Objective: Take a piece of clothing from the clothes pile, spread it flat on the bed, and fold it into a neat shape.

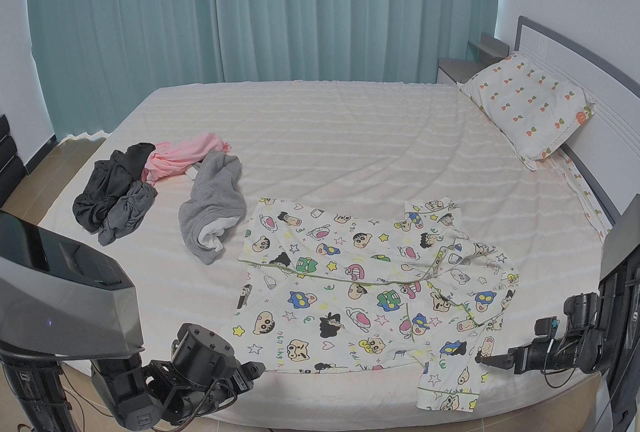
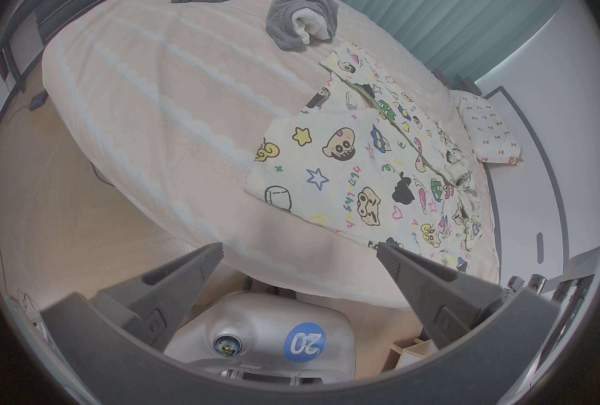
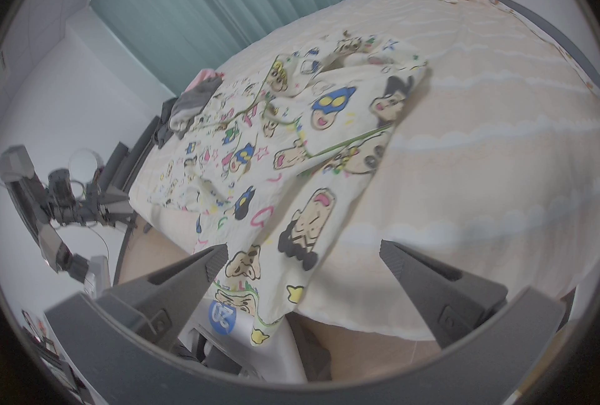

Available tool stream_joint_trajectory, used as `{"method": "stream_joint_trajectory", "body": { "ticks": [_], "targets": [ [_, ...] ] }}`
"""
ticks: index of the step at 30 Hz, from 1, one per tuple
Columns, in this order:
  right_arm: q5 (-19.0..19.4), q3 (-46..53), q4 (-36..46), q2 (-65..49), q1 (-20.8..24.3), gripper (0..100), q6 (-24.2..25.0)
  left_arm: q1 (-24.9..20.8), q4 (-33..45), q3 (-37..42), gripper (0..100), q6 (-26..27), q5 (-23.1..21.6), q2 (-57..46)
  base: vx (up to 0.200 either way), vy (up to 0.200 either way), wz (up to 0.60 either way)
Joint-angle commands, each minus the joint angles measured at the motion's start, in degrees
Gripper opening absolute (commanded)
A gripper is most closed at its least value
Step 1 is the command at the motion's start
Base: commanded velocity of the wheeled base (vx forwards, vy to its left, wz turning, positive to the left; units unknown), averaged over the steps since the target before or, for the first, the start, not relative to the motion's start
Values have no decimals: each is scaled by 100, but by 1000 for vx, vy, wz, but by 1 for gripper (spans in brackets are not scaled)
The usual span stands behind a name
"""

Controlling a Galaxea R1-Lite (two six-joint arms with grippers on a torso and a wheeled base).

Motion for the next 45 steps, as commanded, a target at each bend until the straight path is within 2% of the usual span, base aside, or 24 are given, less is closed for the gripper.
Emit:
{"method": "stream_joint_trajectory", "body": {
  "ticks": [1,7,11,16,17,27,32,35,41,44,45],
  "targets": [
    [-335,104,-382,570,756,100,18,-1,-103,-11,100,-28,157,38,0,0,0],
    [-467,95,-566,667,1002,100,44,-1,-121,7,100,-28,245,47,0,0,0],
    [-792,95,-566,737,1028,100,44,16,-121,-11,100,-28,263,47,0,0,0],
    [-819,95,-566,737,1055,100,53,25,-130,-11,100,-28,272,38,0,0,0],
    [-819,86,-566,737,1055,0,62,25,-130,-11,100,-28,280,38,0,0,0],
    [-819,95,-566,711,1011,0,71,25,-130,-19,100,-20,465,91,0,0,0],
    [-819,95,-478,649,668,0,35,25,-139,-11,100,7,500,144,0,0,0],
    [-783,95,-136,464,422,0,-8,16,-139,-19,100,16,658,223,0,0,0],
    [-564,104,1253,-309,114,0,-290,-10,-350,-28,100,68,729,460,0,0,0],
    [-546,104,1367,-406,53,0,-307,-10,-473,-28,100,95,729,548,0,0,0],
    [-555,104,1367,-423,-141,0,-378,-19,-701,-63,100,86,729,706,0,0,0]
  ]
}}
